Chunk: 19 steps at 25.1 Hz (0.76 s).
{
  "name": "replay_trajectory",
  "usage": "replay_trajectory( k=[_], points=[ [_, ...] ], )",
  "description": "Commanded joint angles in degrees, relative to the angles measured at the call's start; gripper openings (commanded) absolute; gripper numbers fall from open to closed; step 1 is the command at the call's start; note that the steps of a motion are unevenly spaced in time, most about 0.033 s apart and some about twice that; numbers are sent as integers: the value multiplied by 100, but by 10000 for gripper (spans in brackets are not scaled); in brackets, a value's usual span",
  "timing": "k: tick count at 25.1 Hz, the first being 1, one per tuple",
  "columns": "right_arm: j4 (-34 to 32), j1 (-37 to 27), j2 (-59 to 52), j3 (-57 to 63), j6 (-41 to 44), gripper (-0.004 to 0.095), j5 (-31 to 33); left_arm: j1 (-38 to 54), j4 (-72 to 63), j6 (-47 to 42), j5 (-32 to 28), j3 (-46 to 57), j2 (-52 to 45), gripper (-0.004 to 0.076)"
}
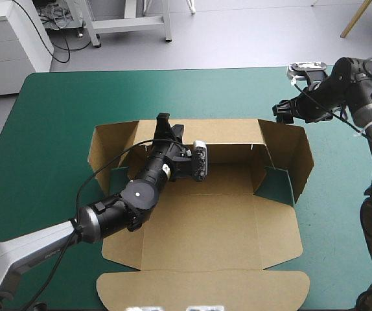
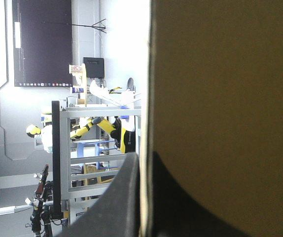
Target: Fold the box
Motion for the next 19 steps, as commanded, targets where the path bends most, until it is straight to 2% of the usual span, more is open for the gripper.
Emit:
replay_trajectory(
  k=[1, 8, 11, 15, 19],
  points=[
    [147, -50, -359, -32, -82, 698, -51, -9, 589, -65, 102, -205, -225, -10],
    [293, -50, -756, 735, -166, 698, -118, -9, 589, 11, 118, -205, -225, -10],
    [395, -50, -1165, 1327, -189, 698, -580, -9, 589, 11, 117, -205, -225, -10],
    [449, -50, -1531, 1849, -233, 698, -838, -9, 589, 11, 117, -205, -225, -10],
    [889, -50, -1968, 2695, -955, 698, -1124, -9, 570, 11, 117, -205, -225, -10]
  ],
)
